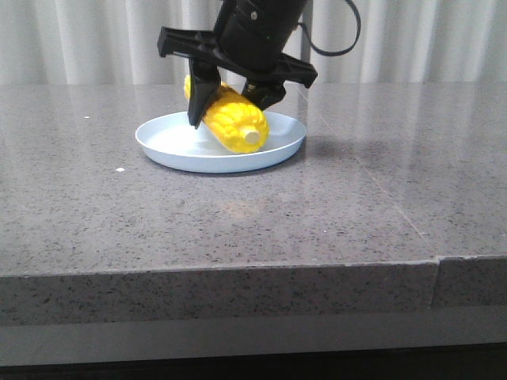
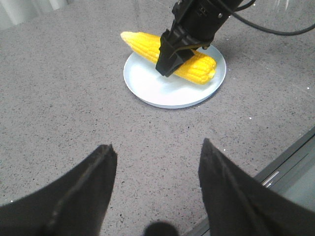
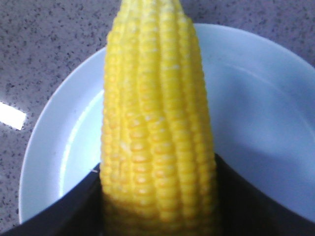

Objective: Place corn on plate with both arms
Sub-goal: 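Carry the corn over the white plate and lower it onto the plate, then open the right gripper to release the corn and lift away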

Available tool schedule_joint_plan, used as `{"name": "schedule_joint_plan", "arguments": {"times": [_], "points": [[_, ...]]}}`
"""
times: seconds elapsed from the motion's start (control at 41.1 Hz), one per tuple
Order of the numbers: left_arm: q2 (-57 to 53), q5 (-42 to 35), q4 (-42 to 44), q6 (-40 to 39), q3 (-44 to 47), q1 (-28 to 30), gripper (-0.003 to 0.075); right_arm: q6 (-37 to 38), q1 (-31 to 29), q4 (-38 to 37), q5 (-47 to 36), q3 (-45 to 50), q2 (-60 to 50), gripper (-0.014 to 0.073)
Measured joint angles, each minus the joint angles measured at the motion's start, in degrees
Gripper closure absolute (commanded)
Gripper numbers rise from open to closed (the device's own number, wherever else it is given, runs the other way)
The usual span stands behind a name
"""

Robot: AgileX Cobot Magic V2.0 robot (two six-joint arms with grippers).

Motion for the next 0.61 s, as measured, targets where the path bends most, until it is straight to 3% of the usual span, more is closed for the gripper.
{"name": "schedule_joint_plan", "arguments": {"times": [0.097, 0.365, 0.608], "points": [[0.0, 0.0, 0.0, 0.0, 0.0, 0.0, 0.0355, 0.0, 0.0, 0.0, 0.0, 0.0, 0.26, -0.0013], [0.0, 0.0, 0.0, 0.0, 0.0, 0.0, 0.0355, 0.0, 0.0, -0.14, 0.0, 0.0, -1.09, -0.0009], [0.0, 0.0, 0.0, 0.0, 0.0, 0.0, 0.0355, -0.14, 0.0, -5.38, 2.22, 0.0, -8.32, -0.0009]]}}
